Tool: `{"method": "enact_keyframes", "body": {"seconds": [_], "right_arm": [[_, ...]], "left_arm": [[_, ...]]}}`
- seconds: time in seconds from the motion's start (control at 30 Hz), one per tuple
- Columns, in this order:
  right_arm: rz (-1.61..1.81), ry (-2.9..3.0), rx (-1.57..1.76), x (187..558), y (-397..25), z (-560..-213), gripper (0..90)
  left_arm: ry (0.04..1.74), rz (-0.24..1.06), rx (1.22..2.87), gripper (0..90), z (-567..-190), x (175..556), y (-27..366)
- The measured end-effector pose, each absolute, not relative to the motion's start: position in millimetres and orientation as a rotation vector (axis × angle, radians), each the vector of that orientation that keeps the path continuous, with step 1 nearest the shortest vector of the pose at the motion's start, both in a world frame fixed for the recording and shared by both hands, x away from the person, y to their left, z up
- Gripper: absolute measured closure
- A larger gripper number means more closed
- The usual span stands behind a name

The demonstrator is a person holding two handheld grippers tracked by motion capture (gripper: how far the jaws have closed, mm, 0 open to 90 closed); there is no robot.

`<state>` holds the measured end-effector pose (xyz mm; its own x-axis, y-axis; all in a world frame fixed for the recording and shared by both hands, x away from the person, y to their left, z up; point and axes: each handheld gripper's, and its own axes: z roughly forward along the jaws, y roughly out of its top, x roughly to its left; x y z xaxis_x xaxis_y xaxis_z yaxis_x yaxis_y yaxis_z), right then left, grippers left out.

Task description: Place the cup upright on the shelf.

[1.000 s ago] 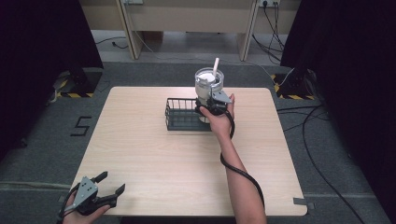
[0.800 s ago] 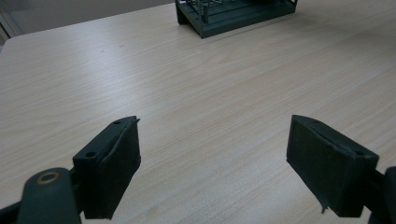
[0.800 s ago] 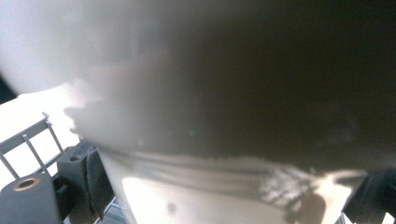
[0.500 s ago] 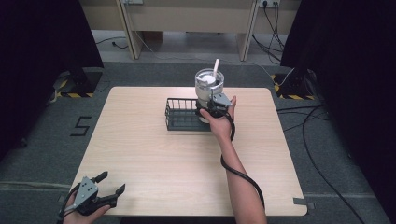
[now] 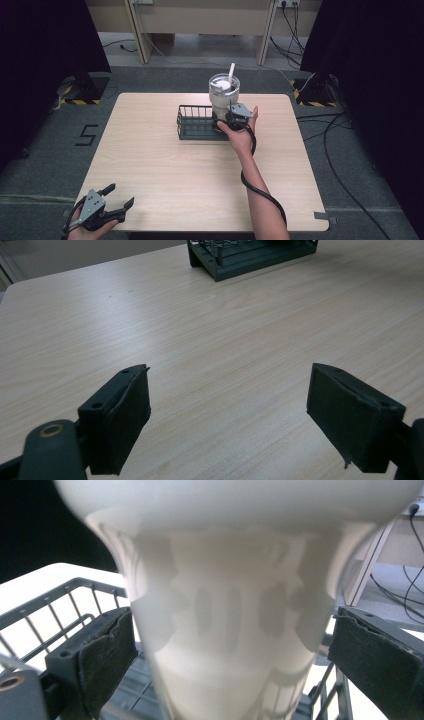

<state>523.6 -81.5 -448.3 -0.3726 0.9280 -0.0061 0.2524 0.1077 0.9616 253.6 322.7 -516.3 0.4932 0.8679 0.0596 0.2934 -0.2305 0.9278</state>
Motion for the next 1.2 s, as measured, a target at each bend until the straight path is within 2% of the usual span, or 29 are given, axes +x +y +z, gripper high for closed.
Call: {"method": "enact_keyframes", "body": {"seconds": [1.2], "right_arm": [[1.291,1.702,1.187,444.9,-135.1,-436.5,9.0]], "left_arm": [[0.955,0.759,1.774,16.8,-513.9,250.8,320.6]]}}
